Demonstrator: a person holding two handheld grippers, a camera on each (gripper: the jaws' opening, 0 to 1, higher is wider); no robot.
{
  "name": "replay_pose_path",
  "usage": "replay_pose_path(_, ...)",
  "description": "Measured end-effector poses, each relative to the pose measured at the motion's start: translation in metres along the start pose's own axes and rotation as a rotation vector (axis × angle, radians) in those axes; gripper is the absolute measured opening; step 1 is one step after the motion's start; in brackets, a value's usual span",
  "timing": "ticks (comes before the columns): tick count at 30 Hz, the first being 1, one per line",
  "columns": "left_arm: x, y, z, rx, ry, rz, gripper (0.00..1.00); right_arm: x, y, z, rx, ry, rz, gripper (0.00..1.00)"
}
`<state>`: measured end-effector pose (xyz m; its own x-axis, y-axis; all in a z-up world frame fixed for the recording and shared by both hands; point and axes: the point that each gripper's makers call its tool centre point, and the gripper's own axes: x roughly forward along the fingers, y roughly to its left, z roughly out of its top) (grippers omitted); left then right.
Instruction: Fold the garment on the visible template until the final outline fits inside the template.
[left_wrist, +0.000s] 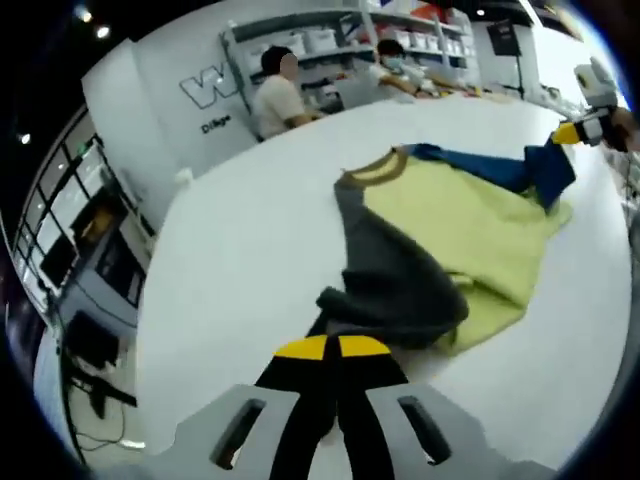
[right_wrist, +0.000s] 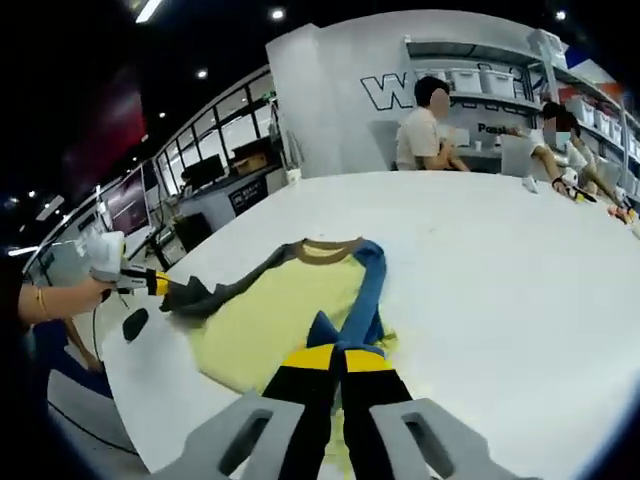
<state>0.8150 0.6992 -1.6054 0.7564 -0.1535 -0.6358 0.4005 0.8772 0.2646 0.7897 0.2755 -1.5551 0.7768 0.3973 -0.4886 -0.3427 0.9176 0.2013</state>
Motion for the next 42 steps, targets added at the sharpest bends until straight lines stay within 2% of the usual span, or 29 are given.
replay_pose_path(3, -0.002, 0.019, 0.010, -0.004, -0.010, 0.031, 0.03, -0.007, -0.019, 0.016, 0.021, -0.033, -0.028, 0.00)
replay_pose_path(6, 0.003, 0.052, 0.021, -0.005, -0.012, 0.075, 0.03, -0.006, -0.044, 0.026, 0.049, -0.055, -0.066, 0.00)
replay_pose_path(7, 0.007, 0.062, 0.021, -0.004, -0.008, 0.090, 0.03, -0.006, -0.060, 0.031, 0.102, -0.076, -0.103, 0.00)
replay_pose_path(9, 0.004, 0.071, 0.028, -0.002, 0.001, 0.109, 0.03, -0.006, -0.073, 0.035, 0.140, -0.100, -0.124, 0.00)
replay_pose_path(10, 0.008, 0.086, 0.025, -0.005, 0.012, 0.123, 0.03, -0.006, -0.082, 0.036, 0.182, -0.110, -0.140, 0.00)
replay_pose_path(11, 0.010, 0.093, 0.023, -0.004, 0.027, 0.136, 0.03, -0.005, -0.088, 0.037, 0.198, -0.119, -0.146, 0.00)
replay_pose_path(12, 0.010, 0.097, 0.019, 0.001, 0.070, 0.160, 0.03, -0.004, -0.093, 0.038, 0.214, -0.127, -0.154, 0.00)
replay_pose_path(13, 0.010, 0.105, 0.009, 0.005, 0.139, 0.181, 0.03, -0.001, -0.104, 0.036, 0.247, -0.134, -0.168, 0.00)
replay_pose_path(15, 0.013, 0.113, 0.008, 0.021, 0.129, 0.188, 0.03, -0.001, -0.105, 0.035, 0.234, -0.129, -0.173, 0.00)
replay_pose_path(16, 0.013, 0.119, 0.007, 0.033, 0.132, 0.214, 0.03, 0.003, -0.116, 0.033, 0.265, -0.138, -0.198, 0.00)
replay_pose_path(18, 0.016, 0.127, 0.003, 0.040, 0.147, 0.231, 0.03, 0.004, -0.120, 0.031, 0.289, -0.142, -0.204, 0.00)
replay_pose_path(19, 0.023, 0.136, -0.003, 0.044, 0.162, 0.237, 0.03, 0.006, -0.127, 0.028, 0.328, -0.150, -0.218, 0.00)
replay_pose_path(21, 0.024, 0.135, -0.012, 0.054, 0.185, 0.244, 0.03, 0.006, -0.134, 0.023, 0.338, -0.145, -0.236, 0.00)
replay_pose_path(22, 0.033, 0.132, -0.018, 0.061, 0.197, 0.238, 0.03, 0.007, -0.138, 0.020, 0.360, -0.145, -0.244, 0.00)
replay_pose_path(24, 0.028, 0.127, -0.023, 0.068, 0.213, 0.235, 0.03, 0.006, -0.144, 0.016, 0.385, -0.149, -0.256, 0.00)
replay_pose_path(26, 0.023, 0.117, -0.037, 0.068, 0.240, 0.231, 0.03, 0.004, -0.151, 0.007, 0.408, -0.141, -0.275, 0.00)
replay_pose_path(28, 0.022, 0.115, -0.047, 0.060, 0.252, 0.239, 0.03, 0.004, -0.157, -0.001, 0.422, -0.127, -0.298, 0.00)
replay_pose_path(29, 0.021, 0.114, -0.052, 0.058, 0.255, 0.244, 0.03, 0.004, -0.157, -0.003, 0.419, -0.121, -0.303, 0.00)
replay_pose_path(30, 0.018, 0.112, -0.062, 0.049, 0.268, 0.246, 0.03, 0.006, -0.157, -0.014, 0.382, -0.070, -0.295, 0.00)
replay_pose_path(31, 0.018, 0.113, -0.069, 0.041, 0.279, 0.247, 0.03, 0.007, -0.159, -0.020, 0.379, -0.048, -0.295, 0.00)
replay_pose_path(33, 0.014, 0.112, -0.084, 0.025, 0.295, 0.246, 0.03, 0.010, -0.163, -0.023, 0.357, -0.040, -0.297, 0.00)
replay_pose_path(37, 0.013, 0.108, -0.095, 0.019, 0.311, 0.224, 0.04, 0.006, -0.180, -0.035, 0.401, -0.038, -0.321, 0.00)
replay_pose_path(40, 0.015, 0.107, -0.107, 0.010, 0.344, 0.209, 0.04, 0.006, -0.172, -0.040, 0.408, -0.023, -0.310, 0.00)
replay_pose_path(42, 0.011, 0.106, -0.100, 0.002, 0.305, 0.228, 0.08, 0.005, -0.170, -0.046, 0.363, 0.015, -0.307, 0.00)
